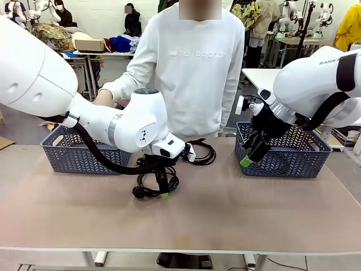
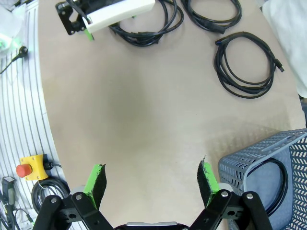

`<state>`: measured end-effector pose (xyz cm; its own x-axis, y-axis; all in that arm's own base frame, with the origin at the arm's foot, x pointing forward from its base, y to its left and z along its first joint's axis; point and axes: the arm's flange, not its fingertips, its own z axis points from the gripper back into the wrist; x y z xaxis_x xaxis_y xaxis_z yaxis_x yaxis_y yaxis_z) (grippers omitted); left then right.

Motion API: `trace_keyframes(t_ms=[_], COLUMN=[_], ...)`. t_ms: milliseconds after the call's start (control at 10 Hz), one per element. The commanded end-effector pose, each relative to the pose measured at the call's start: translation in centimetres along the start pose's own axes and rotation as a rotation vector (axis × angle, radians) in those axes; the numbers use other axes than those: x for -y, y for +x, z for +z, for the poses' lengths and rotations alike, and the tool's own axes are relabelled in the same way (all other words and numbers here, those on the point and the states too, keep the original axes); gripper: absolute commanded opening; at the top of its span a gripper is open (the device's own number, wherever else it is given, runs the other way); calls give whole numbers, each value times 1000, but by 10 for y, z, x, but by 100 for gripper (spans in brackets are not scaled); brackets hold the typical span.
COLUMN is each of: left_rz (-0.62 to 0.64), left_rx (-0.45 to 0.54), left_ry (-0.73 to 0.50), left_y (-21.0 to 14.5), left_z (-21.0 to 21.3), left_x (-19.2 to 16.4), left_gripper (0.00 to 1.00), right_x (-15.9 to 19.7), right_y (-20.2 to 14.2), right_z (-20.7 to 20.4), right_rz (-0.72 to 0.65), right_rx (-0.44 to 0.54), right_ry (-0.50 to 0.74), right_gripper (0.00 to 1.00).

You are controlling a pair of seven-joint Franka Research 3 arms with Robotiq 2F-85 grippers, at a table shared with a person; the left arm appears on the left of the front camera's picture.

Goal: Organize the cables according to human instructions.
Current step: Pick up a bundle of cables and place it in the basket indicated by the human.

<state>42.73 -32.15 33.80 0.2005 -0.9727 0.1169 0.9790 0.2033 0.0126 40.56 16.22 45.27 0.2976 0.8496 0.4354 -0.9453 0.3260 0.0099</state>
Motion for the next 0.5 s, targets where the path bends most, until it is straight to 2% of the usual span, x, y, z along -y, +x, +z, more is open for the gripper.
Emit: trace_keyframes(t_ms=[0,400], left_rz=[10,11], left_rx=[-13,-28], left_ry=[24,29], left_y=[6,9], left_z=[-5,-17], left_x=[-4,-9], left_gripper=[100,100], right_x=[0,0], right_y=[-1,-1], right_z=[2,2], right_rz=[-4,-4], right_rx=[3,3], right_ry=[-3,-3], right_gripper=[100,100])
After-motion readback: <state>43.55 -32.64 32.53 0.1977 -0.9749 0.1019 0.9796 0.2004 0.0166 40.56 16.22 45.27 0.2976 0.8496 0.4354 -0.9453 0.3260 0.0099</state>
